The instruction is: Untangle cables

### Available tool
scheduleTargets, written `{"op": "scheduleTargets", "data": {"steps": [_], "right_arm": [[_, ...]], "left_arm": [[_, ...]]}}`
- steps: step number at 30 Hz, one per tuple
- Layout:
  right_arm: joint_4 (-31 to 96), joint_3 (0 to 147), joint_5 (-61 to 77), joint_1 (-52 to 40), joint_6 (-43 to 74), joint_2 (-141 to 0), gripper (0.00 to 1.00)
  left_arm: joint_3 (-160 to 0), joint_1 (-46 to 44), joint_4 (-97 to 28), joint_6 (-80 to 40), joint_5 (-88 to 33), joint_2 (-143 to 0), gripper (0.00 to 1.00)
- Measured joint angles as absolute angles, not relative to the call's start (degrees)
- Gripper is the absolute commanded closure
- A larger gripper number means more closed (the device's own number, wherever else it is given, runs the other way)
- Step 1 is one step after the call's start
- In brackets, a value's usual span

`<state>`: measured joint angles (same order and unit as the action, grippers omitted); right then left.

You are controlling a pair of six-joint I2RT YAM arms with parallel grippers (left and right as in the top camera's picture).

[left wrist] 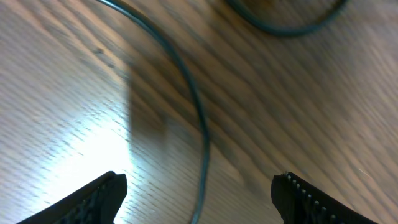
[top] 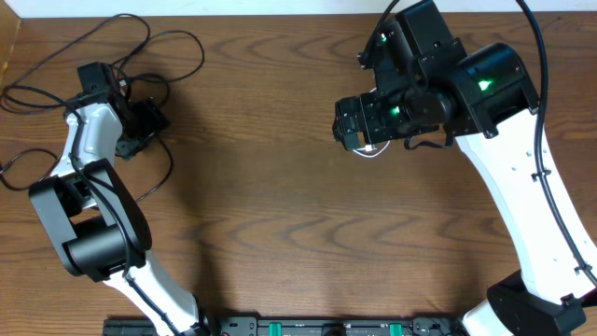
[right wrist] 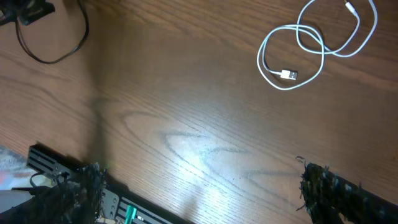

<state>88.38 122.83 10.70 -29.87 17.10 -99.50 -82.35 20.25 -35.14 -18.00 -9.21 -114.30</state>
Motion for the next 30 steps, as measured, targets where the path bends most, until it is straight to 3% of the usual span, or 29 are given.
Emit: {"op": "scheduleTargets", "data": {"steps": [9,13,20,30], "right_arm": [[88.82,122.83,2.81,-29.39,20.67,-99.5,0.01],[89.12,122.83,-2.9,-25.15,24.69,-99.53,0.01],[92.92,122.83,-6.96,-16.73,25.69,-101.71,0.01],[95.2,122.83,-5.8,-15.59,25.96,-110.1,0.01]], "left_arm": [[-82.48,18.94,-40.21,-17.96,-27.57,-108.62,0.21],[-82.91,12.99,-44.51,-15.94,-31.83,-108.01,0.21],[-82.94,-4.23,-49.43,-13.37,-25.32,-108.01,0.21],[-82.94,-24.58,-45.04,-15.31,-13.34,-108.01,0.14]]}}
